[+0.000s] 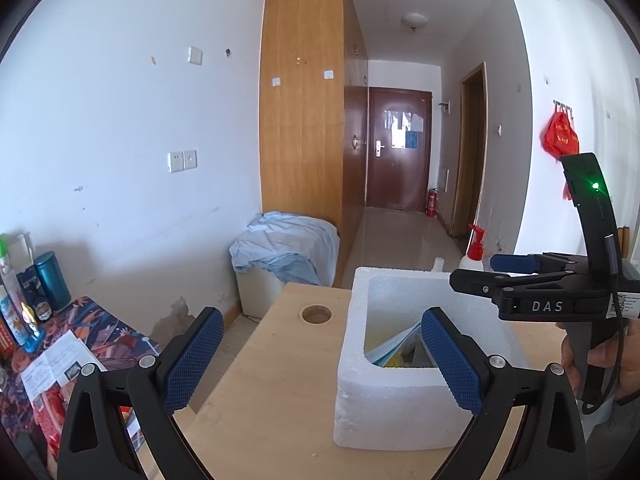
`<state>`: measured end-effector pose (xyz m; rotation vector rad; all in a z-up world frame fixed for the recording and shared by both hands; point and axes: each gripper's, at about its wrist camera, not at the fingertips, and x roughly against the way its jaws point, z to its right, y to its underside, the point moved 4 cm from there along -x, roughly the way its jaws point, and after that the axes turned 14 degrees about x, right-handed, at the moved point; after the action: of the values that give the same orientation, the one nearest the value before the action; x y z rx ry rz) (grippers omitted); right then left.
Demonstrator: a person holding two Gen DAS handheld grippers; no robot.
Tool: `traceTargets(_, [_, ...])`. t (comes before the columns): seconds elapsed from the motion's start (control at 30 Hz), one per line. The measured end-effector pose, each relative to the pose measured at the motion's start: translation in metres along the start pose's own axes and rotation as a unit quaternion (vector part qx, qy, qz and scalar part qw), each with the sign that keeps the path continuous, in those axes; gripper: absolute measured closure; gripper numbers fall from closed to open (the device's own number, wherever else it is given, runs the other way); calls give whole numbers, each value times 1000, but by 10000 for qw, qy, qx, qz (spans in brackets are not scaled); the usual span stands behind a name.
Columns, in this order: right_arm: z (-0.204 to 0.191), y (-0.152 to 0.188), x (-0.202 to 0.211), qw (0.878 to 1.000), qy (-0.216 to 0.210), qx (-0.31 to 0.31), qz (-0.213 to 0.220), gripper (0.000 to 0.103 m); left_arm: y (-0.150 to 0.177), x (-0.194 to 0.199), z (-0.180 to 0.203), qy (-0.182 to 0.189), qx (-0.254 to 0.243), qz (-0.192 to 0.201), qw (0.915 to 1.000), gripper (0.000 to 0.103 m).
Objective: Organize soft objects
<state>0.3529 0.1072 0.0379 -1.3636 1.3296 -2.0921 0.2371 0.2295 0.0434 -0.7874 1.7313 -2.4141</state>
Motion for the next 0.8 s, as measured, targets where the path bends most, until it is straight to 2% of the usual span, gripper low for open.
traceTargets(0.13, [-2,2,13,10000,44,-1,37,13,-1,8,0,18,28,34,10000,4])
traceTargets(0.17, [-2,3,17,10000,58,-13,46,11,-1,11,1,3,36,59,10000,4])
traceTargets(0.2, [-2,3,21,9999,69,-35,72,3,-1,14,1,-20,42,97,9999,3])
traceTargets(0.23, [-2,4,24,9999,85,-57,100,0,-2,17,1,-44,40,130,9999,0])
traceTargets(0.37, [-4,6,42,9997,170,-33,171,0,-3,31,7,-174,-8,277,9995,0])
traceTargets(0.8, [-15,16,92,9986,373,-15,386,0,-2,73,22,1,-82,450,9990,0])
